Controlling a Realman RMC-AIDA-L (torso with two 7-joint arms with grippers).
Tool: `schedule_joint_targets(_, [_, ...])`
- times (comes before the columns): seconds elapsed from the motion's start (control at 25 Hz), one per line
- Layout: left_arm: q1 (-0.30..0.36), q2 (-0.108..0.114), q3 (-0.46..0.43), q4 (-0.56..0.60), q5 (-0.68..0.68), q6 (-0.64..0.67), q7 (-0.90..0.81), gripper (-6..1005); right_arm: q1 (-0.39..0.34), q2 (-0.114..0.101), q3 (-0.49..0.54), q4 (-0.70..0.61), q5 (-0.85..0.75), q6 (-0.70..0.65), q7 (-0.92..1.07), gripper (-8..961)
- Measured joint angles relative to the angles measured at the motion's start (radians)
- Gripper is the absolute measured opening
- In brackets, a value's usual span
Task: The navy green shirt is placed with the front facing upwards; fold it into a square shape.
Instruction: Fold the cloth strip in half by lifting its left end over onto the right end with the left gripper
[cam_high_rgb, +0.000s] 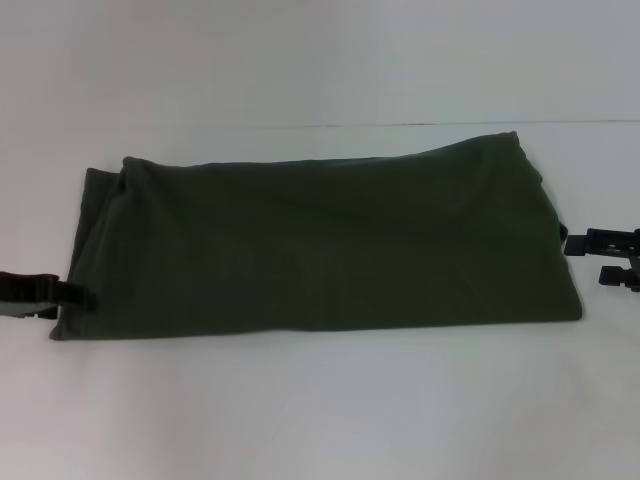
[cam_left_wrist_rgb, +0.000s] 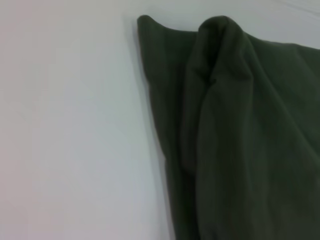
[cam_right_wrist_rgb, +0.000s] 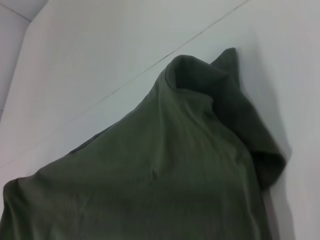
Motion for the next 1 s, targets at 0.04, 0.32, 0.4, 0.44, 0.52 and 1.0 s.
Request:
schedule_joint_targets(0.04, [-0.001,0.0,0.004,-0.003,0.0,0.001,-0.001,624,0.0,0.0,0.0,0.0,0.0,0.0,0.0,946])
schedule_joint_targets(0.32, [-0.006,-0.003,0.022,-0.011,0.0,-0.004,-0.004,621,-0.001,0.003,-0.003,0.0,0.0,0.0,0.0,945])
schedule_joint_targets(0.4, [-0.01,-0.003,0.022,-0.015,0.0,0.006,-0.008,621,-0.001,0.003,-0.003,0.0,0.0,0.0,-0.001,945])
schedule_joint_targets(0.44, [-0.012,-0.003,0.022,-0.018,0.0,0.013,-0.008,620,-0.001,0.003,-0.003,0.0,0.0,0.0,-0.001,945])
schedule_joint_targets(0.52, [-0.017,-0.002,0.022,-0.022,-0.003,0.032,-0.008,620,-0.001,0.003,-0.003,0.0,0.0,0.0,-0.001,945])
schedule_joint_targets(1.0, [-0.025,0.005,0.022,-0.032,0.012,0.042,-0.01,613,-0.001,0.005,-0.002,0.0,0.0,0.0,-0.002,945])
